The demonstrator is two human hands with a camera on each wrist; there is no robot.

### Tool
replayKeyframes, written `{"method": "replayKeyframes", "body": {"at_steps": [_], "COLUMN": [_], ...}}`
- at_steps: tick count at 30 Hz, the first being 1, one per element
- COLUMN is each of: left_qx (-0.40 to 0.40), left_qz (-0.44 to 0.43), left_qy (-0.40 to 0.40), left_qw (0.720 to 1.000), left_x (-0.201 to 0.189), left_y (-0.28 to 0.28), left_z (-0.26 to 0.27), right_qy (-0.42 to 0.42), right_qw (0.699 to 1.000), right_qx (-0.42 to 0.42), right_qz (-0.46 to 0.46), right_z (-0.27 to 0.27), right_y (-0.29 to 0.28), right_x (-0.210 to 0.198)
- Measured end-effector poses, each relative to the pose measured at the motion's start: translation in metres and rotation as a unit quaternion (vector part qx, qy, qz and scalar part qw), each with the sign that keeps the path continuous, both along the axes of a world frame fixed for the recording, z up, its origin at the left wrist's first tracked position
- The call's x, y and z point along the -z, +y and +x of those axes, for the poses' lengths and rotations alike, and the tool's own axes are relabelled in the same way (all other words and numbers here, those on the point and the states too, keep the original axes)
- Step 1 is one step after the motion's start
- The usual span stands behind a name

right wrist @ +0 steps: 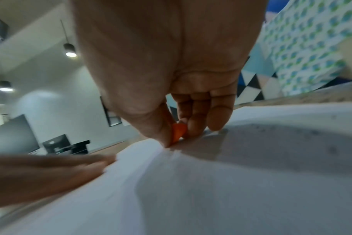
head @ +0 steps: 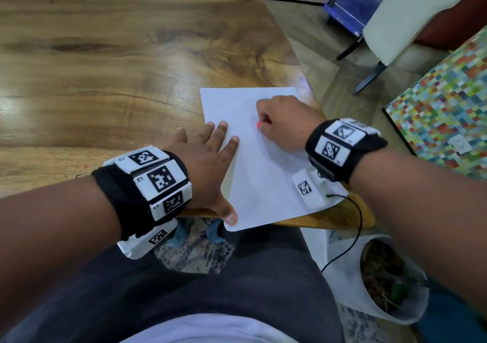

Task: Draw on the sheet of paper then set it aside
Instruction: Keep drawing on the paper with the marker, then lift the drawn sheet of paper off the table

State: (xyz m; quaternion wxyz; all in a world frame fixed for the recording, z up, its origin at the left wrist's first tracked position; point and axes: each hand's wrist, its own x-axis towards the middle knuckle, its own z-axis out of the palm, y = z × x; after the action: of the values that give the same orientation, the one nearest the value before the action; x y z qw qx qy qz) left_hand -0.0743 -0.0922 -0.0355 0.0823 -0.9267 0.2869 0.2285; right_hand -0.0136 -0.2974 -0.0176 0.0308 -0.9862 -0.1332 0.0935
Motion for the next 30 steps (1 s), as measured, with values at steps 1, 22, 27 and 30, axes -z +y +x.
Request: {"method": "replayKeyframes", "body": {"at_steps": [1,22,27,30], "left_qx": [0.0,-0.253,-0.275,-0.306], "left_qz": [-0.001,-0.338,-0.281,-0.221], "left_qy": [0.0,-0.065,-0.08,-0.068], "left_qw": [1.0,0.904,0.916,0.924], "left_x": [0.0,-0.028,-0.021,-0.02], "left_y": [0.0,0.067,0.096,0.111], "left_z": [0.0,0.022,0.03,0.035], "right_qy": [-0.016,0.08,0.076,0.054], "right_qw": [1.0,0.942,0.929,0.943], "right_qx": [0.02,-0.01,0.005,0.039], "right_qz": [-0.011,0.326,0.362,0.327], "right_z": [0.011,-0.009,-0.009,-0.006], "right_y": [-0.004,0.102,0.085,0.043], "right_x": [0.001,-0.022,-0.023,-0.023]}}
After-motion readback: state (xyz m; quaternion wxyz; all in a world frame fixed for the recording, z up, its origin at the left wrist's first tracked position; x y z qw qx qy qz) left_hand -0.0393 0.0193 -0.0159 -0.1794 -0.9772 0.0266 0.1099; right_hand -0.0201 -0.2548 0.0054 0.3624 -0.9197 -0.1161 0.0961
